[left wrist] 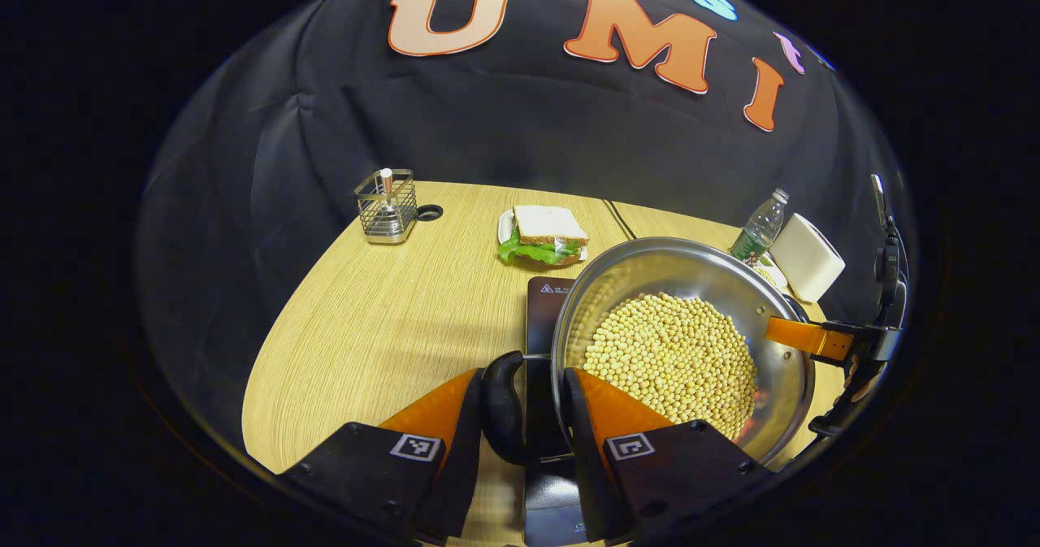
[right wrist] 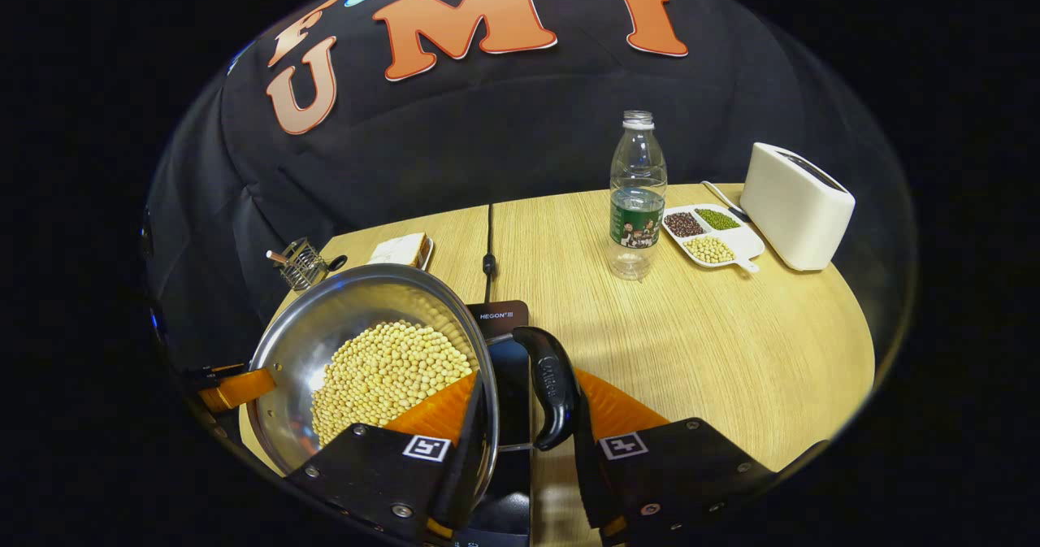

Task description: First push the handle of the pot to place it horizontally, then grasp the pot with both hands and set it on the induction cooktop.

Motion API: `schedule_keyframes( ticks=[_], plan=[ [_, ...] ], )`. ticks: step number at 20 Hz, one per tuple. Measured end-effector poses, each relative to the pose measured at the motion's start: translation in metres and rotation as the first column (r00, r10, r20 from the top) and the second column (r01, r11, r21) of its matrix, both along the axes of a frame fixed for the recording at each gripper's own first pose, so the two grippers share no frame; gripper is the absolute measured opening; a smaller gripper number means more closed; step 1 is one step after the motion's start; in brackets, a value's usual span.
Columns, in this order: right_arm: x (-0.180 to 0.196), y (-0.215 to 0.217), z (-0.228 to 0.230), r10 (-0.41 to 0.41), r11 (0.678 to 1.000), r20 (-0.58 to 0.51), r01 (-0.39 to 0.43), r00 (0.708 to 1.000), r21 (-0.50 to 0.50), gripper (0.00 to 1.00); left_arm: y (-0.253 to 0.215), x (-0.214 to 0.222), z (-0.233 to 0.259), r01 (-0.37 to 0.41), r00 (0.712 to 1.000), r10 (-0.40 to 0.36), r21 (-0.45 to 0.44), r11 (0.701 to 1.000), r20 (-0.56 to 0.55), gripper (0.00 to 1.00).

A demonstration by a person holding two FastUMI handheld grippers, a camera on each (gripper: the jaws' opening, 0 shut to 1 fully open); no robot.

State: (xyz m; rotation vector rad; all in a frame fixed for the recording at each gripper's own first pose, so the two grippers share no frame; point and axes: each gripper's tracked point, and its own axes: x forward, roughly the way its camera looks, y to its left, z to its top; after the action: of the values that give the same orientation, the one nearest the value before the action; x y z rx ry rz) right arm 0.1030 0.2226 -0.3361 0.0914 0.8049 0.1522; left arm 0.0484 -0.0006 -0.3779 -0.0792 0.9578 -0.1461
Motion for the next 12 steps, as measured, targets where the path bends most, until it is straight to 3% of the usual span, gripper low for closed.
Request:
schedule_keyframes(
  ticks=[1,2,6,7,9,10,12],
  plan=[
    [-0.0005,-0.0003,-0.0021,-0.003,1.0,-0.005,0.003,1.0,0.001,0.48,-0.0002,-0.0001,-0.0018,0.0,1.0,0.0,0.001,1.0,-0.002,0.63],
    [-0.0032,-0.0016,-0.0052,-0.005,1.0,-0.014,0.005,1.0,0.001,0.54,-0.0008,0.0001,-0.0006,0.003,1.0,-0.003,0.003,1.0,-0.003,0.6],
    [-0.0043,-0.0019,-0.0072,-0.004,1.0,-0.001,0.004,1.0,0.004,0.55,-0.0001,0.0008,0.0003,-0.002,1.0,0.002,0.007,1.0,0.003,0.61],
    [-0.0037,-0.0022,-0.0071,0.0,1.0,0.007,0.001,1.0,-0.006,0.52,0.0001,0.0009,-0.0008,-0.006,1.0,0.006,0.008,1.0,0.007,0.62],
    [-0.0032,-0.002,-0.0044,0.007,1.0,0.021,-0.007,1.0,-0.005,0.61,-0.0002,-0.0007,0.0017,-0.016,1.0,0.016,0.009,1.0,0.007,0.62],
    [-0.0037,-0.0012,-0.0045,0.009,1.0,0.024,-0.009,1.0,-0.004,0.57,0.001,-0.0006,0.0028,-0.022,1.0,0.022,0.014,1.0,0.009,0.68],
    [-0.0078,0.0006,-0.0022,0.023,1.0,0.025,-0.023,0.999,0.004,0.71,-0.0006,-0.0009,0.0076,-0.032,0.999,0.032,0.008,0.999,0.021,0.72]
  ],
)
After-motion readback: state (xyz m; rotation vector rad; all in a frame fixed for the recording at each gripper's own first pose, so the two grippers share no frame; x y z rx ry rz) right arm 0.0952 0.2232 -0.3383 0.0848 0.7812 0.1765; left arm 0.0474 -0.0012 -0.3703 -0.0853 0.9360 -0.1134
